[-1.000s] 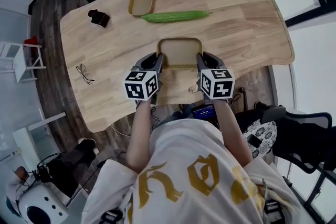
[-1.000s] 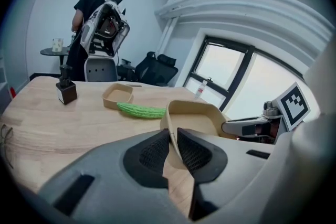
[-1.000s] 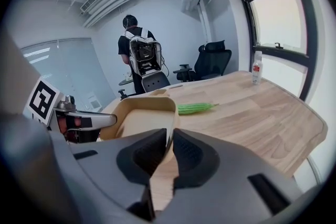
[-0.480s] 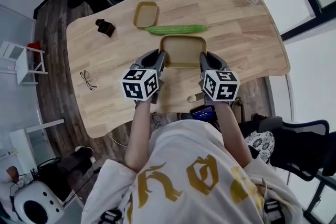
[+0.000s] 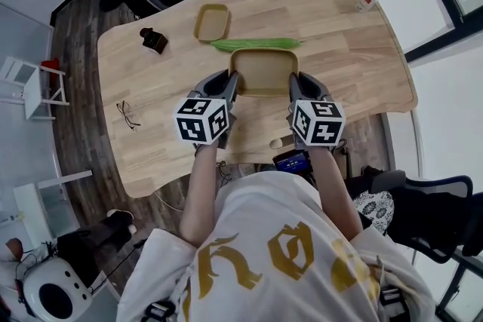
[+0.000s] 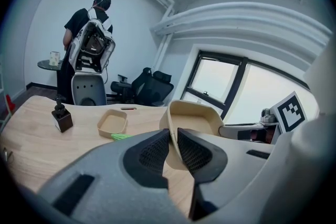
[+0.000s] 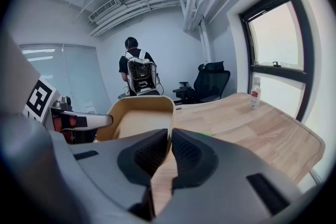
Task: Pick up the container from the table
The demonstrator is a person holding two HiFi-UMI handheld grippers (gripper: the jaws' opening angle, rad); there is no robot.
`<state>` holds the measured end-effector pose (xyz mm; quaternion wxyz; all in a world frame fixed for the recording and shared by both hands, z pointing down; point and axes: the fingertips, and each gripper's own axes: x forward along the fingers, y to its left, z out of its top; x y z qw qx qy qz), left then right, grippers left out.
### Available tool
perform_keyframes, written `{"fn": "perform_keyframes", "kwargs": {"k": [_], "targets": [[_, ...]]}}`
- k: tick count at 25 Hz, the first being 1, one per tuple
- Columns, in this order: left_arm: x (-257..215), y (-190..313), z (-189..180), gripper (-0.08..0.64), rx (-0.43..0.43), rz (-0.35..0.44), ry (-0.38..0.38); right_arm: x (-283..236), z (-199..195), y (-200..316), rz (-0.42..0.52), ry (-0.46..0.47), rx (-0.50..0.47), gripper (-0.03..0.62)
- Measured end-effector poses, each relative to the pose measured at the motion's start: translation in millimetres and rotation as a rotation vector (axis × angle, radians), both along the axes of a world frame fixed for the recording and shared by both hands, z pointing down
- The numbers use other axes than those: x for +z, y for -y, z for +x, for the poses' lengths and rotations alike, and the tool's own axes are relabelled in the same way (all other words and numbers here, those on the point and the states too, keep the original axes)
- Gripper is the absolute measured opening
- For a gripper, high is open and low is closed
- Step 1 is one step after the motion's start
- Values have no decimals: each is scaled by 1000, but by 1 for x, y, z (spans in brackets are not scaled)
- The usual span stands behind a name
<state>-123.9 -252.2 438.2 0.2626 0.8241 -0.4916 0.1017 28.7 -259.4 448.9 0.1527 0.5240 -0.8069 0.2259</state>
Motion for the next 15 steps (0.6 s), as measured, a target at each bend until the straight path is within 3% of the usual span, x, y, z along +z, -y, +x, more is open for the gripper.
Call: {"fn": "perform_keyframes", "kwargs": {"k": [15], "targets": [[12,-2,6,52,5,-29,-7,10,7,0,-26,-3,8,29]]}}
